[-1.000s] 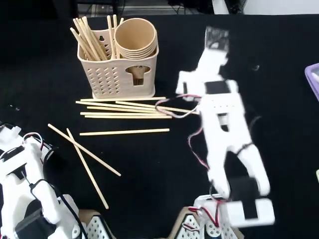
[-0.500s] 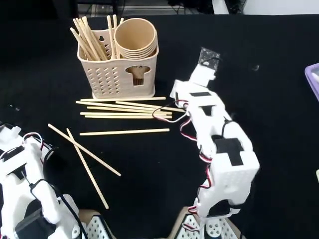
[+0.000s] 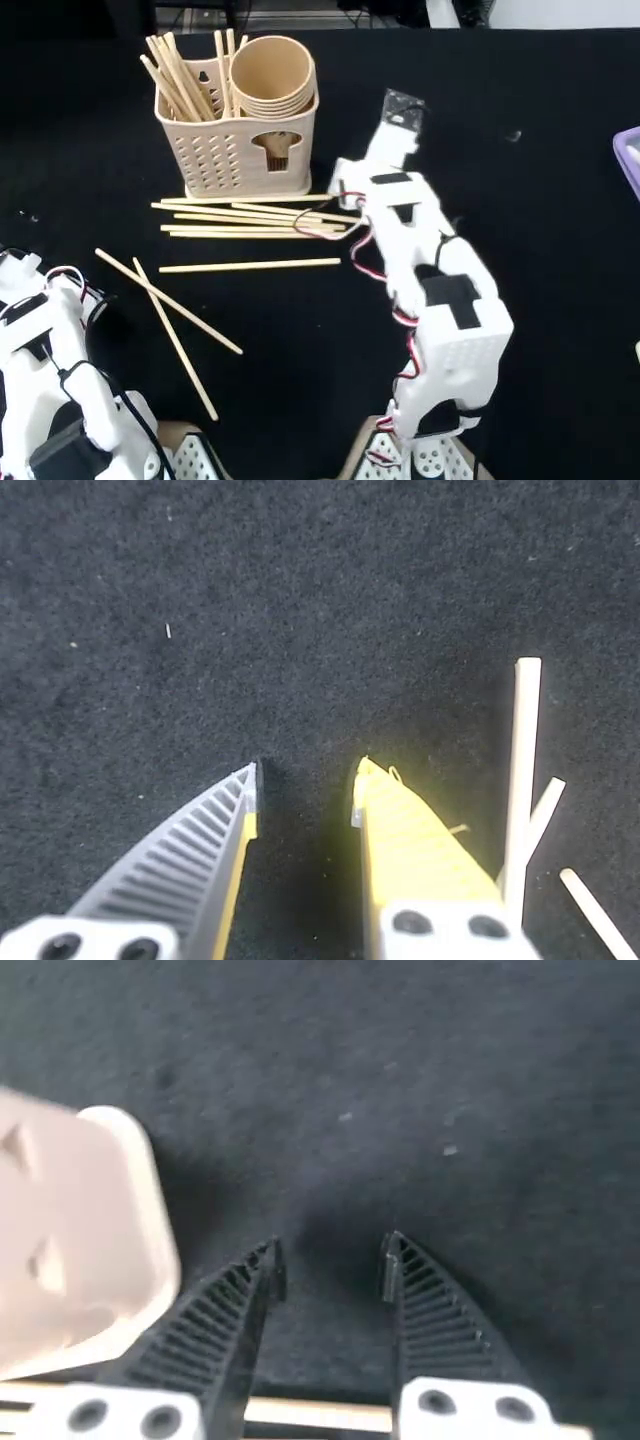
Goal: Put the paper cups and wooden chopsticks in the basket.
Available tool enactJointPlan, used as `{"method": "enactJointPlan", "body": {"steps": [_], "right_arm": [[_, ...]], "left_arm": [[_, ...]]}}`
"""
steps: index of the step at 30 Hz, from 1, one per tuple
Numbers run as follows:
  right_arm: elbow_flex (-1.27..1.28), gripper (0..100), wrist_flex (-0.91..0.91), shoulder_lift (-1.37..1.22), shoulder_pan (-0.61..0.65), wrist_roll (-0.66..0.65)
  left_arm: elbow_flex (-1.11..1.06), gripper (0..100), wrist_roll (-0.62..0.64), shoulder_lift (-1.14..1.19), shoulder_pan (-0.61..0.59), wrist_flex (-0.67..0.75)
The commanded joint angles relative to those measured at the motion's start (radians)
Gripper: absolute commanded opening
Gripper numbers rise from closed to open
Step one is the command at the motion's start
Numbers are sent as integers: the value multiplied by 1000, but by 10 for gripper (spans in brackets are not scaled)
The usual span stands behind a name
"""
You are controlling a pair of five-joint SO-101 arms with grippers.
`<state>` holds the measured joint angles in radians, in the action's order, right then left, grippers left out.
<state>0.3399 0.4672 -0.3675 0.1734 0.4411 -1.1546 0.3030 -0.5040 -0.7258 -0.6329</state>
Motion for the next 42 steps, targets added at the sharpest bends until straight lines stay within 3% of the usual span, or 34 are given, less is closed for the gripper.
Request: {"method": "enactJointPlan", "body": {"steps": [1,5,15,26,34,42], "right_arm": [[-16,152,9,51,71,-61],[-16,152,9,44,133,-189],[48,152,31,53,158,-321],[124,156,336,220,164,-632],[266,156,331,369,158,-586],[274,153,222,450,141,-253]], "left_arm": [[2,165,8,-29,-2,12],[2,165,8,-29,-2,12],[2,165,8,-29,-2,12],[4,165,8,-29,-2,12],[4,165,8,-29,-2,12],[2,165,8,-29,-2,12]]}}
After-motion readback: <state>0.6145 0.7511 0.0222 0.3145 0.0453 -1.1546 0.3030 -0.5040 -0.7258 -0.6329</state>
